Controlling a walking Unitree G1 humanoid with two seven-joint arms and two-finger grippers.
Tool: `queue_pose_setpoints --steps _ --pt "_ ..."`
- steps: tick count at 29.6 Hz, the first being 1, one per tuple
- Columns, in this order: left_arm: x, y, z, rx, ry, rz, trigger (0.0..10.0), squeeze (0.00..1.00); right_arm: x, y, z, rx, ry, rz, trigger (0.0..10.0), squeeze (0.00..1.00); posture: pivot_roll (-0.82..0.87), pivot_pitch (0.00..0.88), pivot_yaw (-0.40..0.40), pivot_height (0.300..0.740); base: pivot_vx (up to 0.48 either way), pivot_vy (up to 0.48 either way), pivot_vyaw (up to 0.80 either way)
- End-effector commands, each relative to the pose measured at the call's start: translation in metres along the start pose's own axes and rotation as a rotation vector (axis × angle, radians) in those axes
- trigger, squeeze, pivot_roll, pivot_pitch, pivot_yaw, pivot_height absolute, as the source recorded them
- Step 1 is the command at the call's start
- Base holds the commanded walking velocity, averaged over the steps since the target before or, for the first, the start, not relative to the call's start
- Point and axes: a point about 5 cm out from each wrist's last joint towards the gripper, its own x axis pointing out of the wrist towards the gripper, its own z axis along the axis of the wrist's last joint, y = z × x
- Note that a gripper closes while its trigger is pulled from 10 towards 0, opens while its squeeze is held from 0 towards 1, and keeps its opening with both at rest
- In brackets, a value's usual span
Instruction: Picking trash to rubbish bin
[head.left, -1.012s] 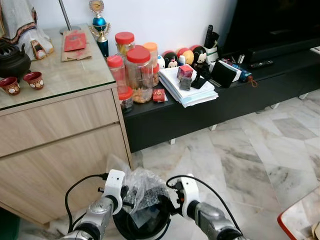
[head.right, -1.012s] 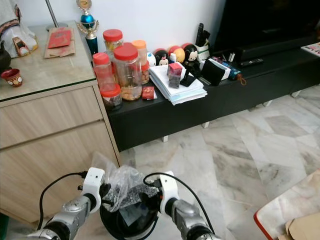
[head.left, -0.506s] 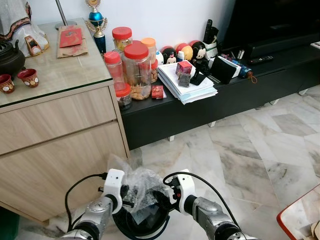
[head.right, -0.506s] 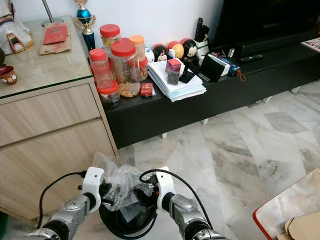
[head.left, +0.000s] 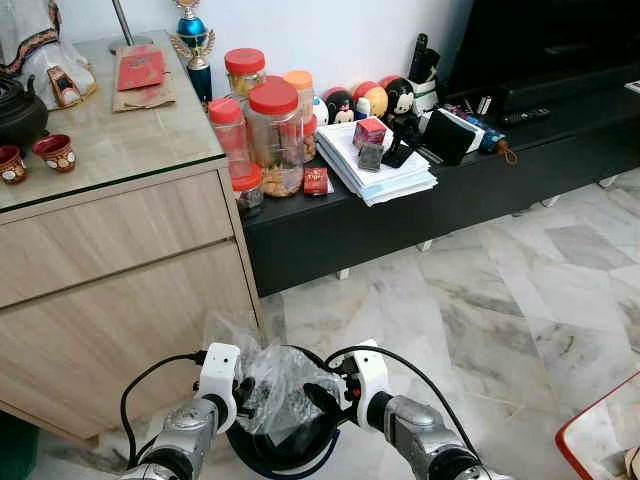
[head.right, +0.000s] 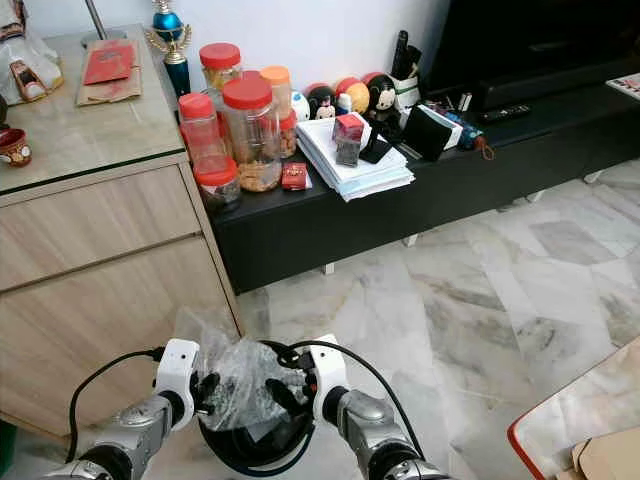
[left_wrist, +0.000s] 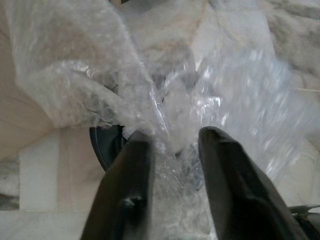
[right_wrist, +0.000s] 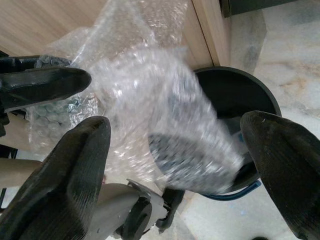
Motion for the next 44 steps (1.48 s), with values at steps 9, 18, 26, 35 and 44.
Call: queue_pose_setpoints --steps 9,18,26,35,44 --pt "-0.004 0.007 -0.011 -0.064 0.033 0.015 10.0 1.0 0.0 0.002 -0.005 -0.003 0.007 0.001 10.0 0.0 0.14 0.12 -0.016 0.728 0.0 0.0 0.0" --pt "-0.006 0.011 -0.011 -0.07 0.031 0.035 10.0 1.0 0.0 0.002 -0.007 -0.003 0.013 -0.004 10.0 0.0 0.14 0.12 -0.014 0.728 0.0 0.0 0.0" --pt "-0.01 0.023 -0.014 -0.061 0.035 0.119 10.0 0.0 -0.001 0.002 -0.011 0.004 0.022 -0.017 10.0 0.0 0.15 0.121 -0.014 0.728 0.0 0.0 0.0" --pt "-0.027 0.046 -0.042 -0.044 0.122 0.28 10.0 0.0 -0.009 -0.007 -0.029 0.039 0.074 -0.114 10.0 0.0 0.15 0.12 -0.013 0.728 0.0 0.0 0.0" --pt "-0.059 0.065 -0.093 -0.06 0.272 0.472 10.0 0.0 -0.033 -0.023 -0.072 0.081 0.207 -0.297 10.0 0.0 0.15 0.122 -0.015 0.728 0.0 0.0 0.0"
